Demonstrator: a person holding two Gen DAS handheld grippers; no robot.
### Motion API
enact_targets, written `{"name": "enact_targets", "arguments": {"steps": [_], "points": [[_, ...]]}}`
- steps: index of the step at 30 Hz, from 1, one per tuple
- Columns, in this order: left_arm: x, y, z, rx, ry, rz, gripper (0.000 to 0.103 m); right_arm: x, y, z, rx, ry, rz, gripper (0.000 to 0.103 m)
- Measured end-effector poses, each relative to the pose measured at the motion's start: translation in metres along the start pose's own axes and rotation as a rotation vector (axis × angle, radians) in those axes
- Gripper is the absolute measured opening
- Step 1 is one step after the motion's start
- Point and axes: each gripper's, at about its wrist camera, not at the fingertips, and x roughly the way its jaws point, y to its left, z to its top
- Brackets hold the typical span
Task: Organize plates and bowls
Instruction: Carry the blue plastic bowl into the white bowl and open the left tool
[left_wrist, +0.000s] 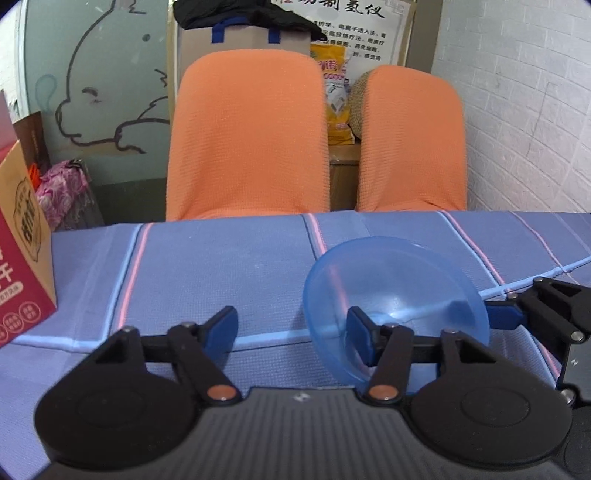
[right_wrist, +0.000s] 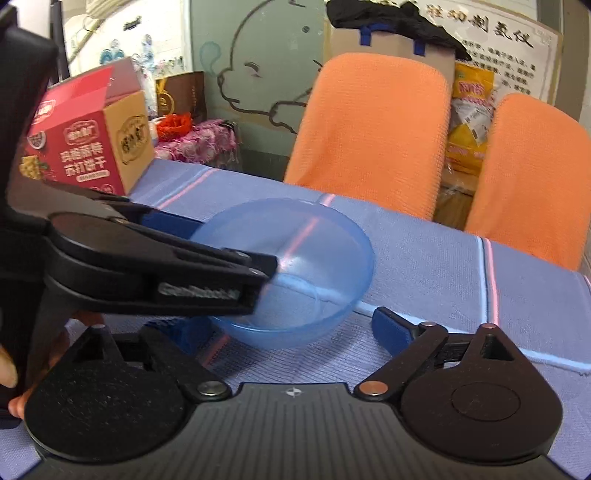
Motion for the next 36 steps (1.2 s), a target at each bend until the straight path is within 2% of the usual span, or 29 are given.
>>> {"name": "enact_targets", "arguments": {"steps": [1, 5, 10, 16, 21, 27, 31, 36], "points": [[-0.001, 0.000, 0.000, 0.002, 0.002, -0.009, 0.048, -0.002, 0.003, 0.001, -0.016, -0.017, 0.000, 0.075], [-0.008, -0.001, 0.004, -0.030, 0.010, -0.085, 0.047, -0.012, 0.016, 0.004, -0.103, -0.054, 0.002, 0.075], [-0.036, -0.019, 0.011, 0.009, -0.024, -0.112, 0.047, -0.045, 0.016, 0.001, -0.115, -0.120, -0.022, 0.075], [-0.085, -0.062, 0.003, 0.089, -0.031, -0.180, 0.047, -0.103, 0.018, -0.008, -0.134, -0.109, -0.036, 0.075], [-0.133, -0.113, -0.012, 0.166, 0.004, -0.258, 0.047, -0.167, 0.017, -0.034, -0.124, -0.095, -0.047, 0.075], [-0.180, -0.178, -0.042, 0.235, 0.049, -0.358, 0.047, -0.244, -0.001, -0.079, -0.026, -0.098, -0.067, 0.075], [-0.196, -0.224, -0.078, 0.287, 0.087, -0.405, 0.047, -0.276, -0.010, -0.115, 0.016, -0.057, -0.094, 0.075], [-0.197, -0.267, -0.115, 0.319, 0.148, -0.432, 0.047, -0.293, -0.021, -0.156, 0.069, -0.009, -0.112, 0.075]]}}
